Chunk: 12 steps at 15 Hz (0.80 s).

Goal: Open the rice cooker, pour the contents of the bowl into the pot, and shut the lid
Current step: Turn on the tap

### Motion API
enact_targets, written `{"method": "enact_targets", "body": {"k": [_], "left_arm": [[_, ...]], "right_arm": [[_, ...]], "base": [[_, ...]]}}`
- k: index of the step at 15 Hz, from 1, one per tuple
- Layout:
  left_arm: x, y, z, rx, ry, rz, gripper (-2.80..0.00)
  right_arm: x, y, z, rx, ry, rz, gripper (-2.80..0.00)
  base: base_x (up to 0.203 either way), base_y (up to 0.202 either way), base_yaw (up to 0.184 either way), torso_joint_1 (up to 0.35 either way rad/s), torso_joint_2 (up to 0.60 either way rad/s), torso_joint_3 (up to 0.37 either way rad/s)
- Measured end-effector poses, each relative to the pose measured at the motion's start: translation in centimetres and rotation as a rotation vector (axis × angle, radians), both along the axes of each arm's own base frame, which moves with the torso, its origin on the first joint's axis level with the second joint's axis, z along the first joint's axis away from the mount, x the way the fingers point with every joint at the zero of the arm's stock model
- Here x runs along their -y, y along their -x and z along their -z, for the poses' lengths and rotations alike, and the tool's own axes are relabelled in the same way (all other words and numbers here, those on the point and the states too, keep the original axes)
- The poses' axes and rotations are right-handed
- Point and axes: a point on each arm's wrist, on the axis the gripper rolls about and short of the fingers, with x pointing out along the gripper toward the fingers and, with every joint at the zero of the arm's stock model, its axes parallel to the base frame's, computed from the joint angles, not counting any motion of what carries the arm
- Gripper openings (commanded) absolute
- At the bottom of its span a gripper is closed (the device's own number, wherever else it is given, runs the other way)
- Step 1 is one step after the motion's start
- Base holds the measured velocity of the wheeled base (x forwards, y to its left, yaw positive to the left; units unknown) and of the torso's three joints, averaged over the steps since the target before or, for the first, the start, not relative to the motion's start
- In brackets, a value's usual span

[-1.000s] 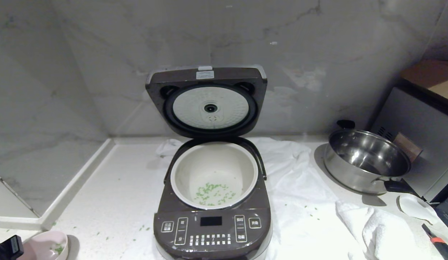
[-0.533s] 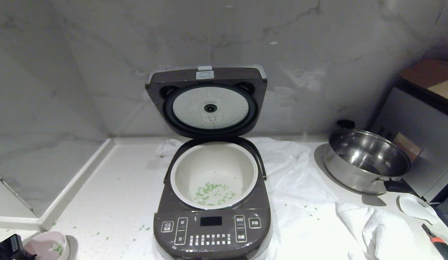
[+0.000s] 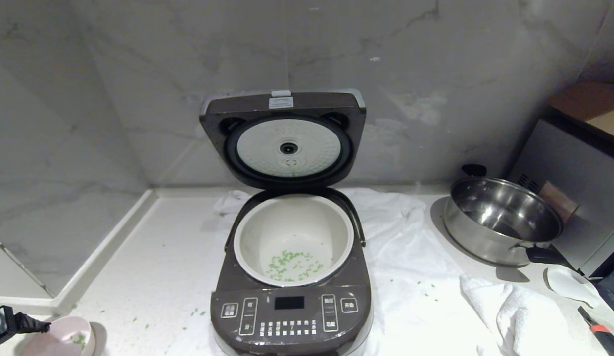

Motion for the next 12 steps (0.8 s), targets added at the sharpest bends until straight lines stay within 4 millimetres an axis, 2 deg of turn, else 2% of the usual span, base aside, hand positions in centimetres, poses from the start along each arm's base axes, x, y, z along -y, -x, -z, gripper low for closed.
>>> {"method": "enact_targets", "body": {"k": [4,7,9,12], "left_arm": [[1.8,1.4,-2.5,0.144,-0.039,0.133,0.00],[4.2,1.9,-3.9,0.231,-0.054,0.246,0.00],[6.6,1.9,-4.8,0.283,-0.065,0.347,0.00],[11.5,1.9,-5.7,0.340,-0.063,0.561,0.00]], "right_arm": [[0.0,0.0,0.0,0.000,0.000,0.000,-2.80],[0.0,0.0,0.0,0.000,0.000,0.001,-2.80],[0.0,0.0,0.0,0.000,0.000,0.001,-2.80],[0.0,0.0,0.0,0.001,0.000,0.001,-2.80]], "base": [[0.000,0.000,0.000,0.000,0.00,0.000],[0.000,0.000,0.000,0.000,0.00,0.000],[0.000,0.000,0.000,0.000,0.00,0.000],[0.000,0.000,0.000,0.000,0.00,0.000]]}}
